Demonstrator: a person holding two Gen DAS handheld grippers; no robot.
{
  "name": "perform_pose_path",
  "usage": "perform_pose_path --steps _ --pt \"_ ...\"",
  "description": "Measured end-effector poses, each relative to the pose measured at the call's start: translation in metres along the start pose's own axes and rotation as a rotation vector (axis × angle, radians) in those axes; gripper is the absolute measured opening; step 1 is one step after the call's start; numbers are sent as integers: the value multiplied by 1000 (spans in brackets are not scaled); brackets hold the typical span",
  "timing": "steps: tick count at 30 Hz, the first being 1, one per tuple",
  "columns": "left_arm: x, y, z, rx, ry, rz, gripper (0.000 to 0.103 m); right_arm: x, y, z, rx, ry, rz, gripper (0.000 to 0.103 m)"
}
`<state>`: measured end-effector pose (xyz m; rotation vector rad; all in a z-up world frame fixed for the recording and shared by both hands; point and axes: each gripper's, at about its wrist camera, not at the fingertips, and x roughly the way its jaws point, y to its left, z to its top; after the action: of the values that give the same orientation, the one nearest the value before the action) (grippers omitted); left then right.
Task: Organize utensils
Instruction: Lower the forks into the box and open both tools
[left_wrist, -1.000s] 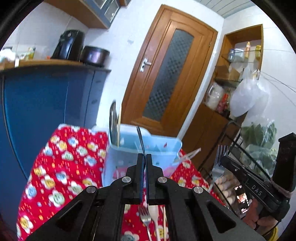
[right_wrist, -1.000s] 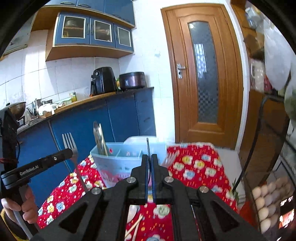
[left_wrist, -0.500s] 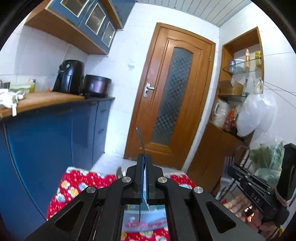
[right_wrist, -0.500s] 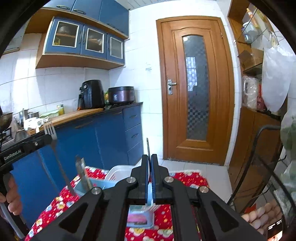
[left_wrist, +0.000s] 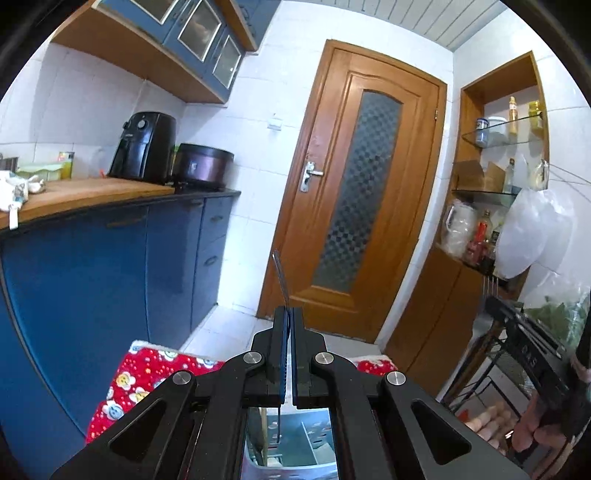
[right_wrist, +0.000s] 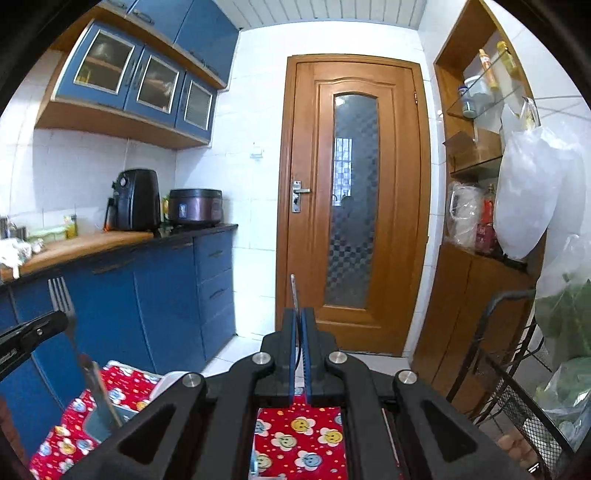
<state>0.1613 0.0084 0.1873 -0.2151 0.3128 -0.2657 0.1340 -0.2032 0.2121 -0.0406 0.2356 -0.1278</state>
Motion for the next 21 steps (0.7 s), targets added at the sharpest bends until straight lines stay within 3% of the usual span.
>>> perform_pose_path --steps 6,21 --pt "13 0 -21 6 40 8 1 21 11 -23 -33 59 22 5" --pt "32 4 -56 3 144 0 1 28 39 -57 -104 157 127 7"
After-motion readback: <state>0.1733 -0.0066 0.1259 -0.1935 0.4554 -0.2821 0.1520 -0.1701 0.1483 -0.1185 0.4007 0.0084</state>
